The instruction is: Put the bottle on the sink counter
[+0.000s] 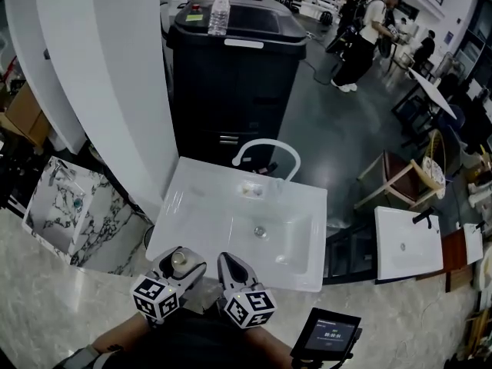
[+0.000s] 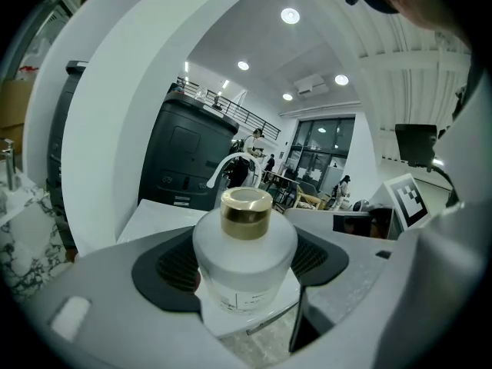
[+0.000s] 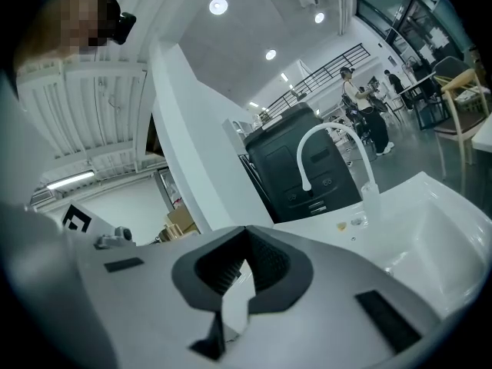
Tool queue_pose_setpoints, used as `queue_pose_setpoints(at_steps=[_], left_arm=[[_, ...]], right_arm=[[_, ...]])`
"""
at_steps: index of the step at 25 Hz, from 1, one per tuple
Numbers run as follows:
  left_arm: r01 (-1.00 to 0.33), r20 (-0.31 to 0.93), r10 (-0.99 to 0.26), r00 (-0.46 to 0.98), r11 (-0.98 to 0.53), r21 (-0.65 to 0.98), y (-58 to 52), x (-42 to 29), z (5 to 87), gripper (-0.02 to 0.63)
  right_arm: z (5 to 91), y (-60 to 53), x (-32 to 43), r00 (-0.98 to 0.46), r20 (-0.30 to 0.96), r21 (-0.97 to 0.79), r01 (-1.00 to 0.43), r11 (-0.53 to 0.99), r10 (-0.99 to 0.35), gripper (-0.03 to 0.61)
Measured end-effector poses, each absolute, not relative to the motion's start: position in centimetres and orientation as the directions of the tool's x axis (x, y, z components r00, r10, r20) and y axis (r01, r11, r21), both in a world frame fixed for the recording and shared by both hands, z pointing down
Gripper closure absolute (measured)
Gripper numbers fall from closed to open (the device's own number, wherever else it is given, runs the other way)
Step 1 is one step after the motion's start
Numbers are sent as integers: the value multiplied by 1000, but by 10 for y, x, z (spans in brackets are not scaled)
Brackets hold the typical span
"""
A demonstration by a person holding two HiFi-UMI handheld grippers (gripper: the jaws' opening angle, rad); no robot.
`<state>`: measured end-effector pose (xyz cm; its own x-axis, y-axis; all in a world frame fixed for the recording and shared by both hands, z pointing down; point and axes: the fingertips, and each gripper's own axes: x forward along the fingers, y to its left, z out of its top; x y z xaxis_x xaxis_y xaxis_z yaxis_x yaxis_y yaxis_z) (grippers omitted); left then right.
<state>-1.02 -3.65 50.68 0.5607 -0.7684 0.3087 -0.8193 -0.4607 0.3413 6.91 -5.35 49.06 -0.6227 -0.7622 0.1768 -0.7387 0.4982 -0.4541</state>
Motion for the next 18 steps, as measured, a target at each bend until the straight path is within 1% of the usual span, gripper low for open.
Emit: queue_pose_setpoints(at_steps=[11, 18], left_arm=[[-827, 349, -756, 554, -450, 336, -54, -7, 516, 275], [-798, 336, -729, 596, -492, 348, -83, -12, 514, 275]], right_arm=[[504, -73, 73, -626, 187, -495, -726, 478, -757, 583], [500, -96, 75, -570, 202, -480, -767, 427, -797, 583]])
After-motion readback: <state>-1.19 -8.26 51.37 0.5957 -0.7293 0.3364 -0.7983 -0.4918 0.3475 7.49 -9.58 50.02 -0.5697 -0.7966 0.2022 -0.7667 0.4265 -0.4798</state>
